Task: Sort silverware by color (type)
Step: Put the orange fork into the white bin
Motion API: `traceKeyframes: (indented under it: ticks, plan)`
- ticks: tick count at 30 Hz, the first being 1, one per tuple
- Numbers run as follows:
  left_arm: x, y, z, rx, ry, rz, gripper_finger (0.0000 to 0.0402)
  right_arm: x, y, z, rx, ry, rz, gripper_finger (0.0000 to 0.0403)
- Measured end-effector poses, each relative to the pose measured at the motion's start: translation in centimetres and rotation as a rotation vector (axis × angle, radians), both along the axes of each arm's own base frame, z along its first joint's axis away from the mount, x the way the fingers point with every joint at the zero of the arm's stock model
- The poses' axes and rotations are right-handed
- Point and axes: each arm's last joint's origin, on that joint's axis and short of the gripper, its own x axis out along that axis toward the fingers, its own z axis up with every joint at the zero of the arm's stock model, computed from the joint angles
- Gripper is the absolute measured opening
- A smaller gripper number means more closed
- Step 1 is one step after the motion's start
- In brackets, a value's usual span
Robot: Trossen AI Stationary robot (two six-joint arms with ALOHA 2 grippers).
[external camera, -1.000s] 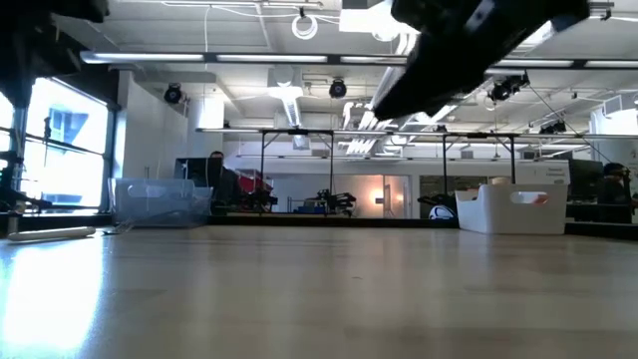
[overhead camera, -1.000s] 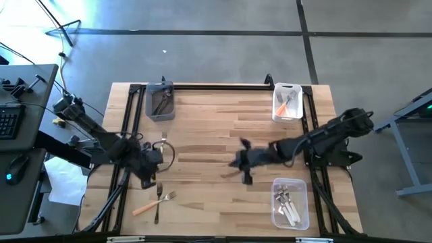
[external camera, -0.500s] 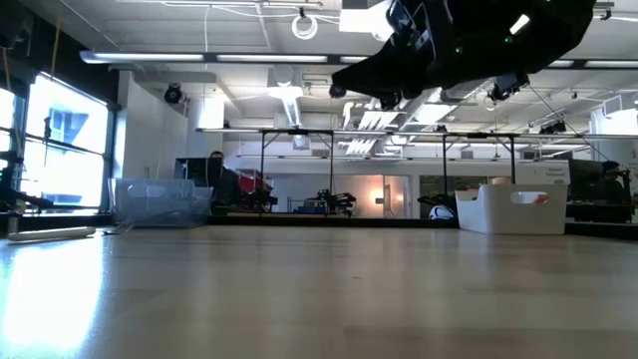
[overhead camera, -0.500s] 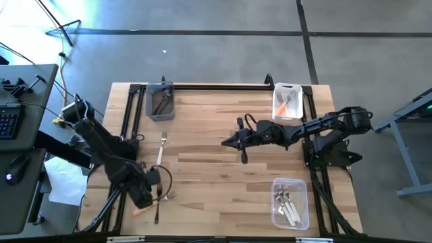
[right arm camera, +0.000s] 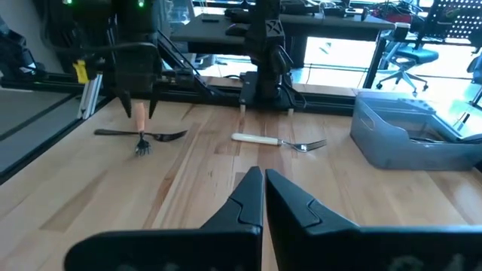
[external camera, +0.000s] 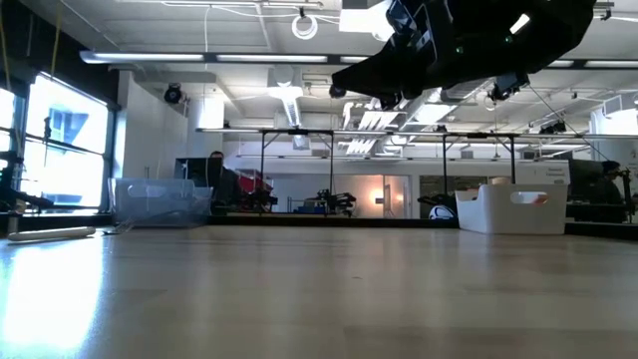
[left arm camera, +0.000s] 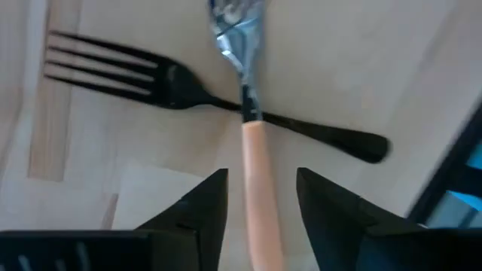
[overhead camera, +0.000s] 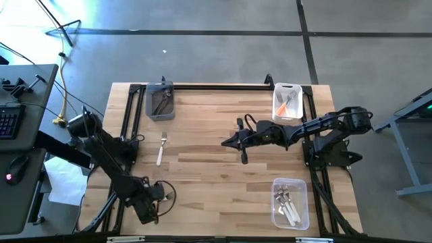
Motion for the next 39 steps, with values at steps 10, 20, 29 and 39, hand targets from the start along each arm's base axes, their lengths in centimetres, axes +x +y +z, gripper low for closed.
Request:
traceKeyframes:
  ticks: [10, 20, 29, 39]
  plan:
    - [-0.3, -1.0, -1.7, 0.031, 0.034, -0.004, 0.0153, 0.0, 0.0, 0.0, 0.001, -0.003, 0.001, 0.0]
    - [-0.3, -1.1, -2.8, 0.066, 0.079, -0.004, 0.0097, 0.0, 0.0, 0.1, 0.001, -0.004, 0.0, 0.0]
    - [-1.4, 0.3, 0.2, 0.023, 0.119, 0.041, 0.003, 0.0, 0.0, 0.1, 0.001, -0.005, 0.0, 0.0]
    - [1.0, 5.2, 5.3, -0.043, -0.151, 0.394, 0.003, 0.0, 0.0, 0.2, 0.019, -0.012, -0.003, 0.0]
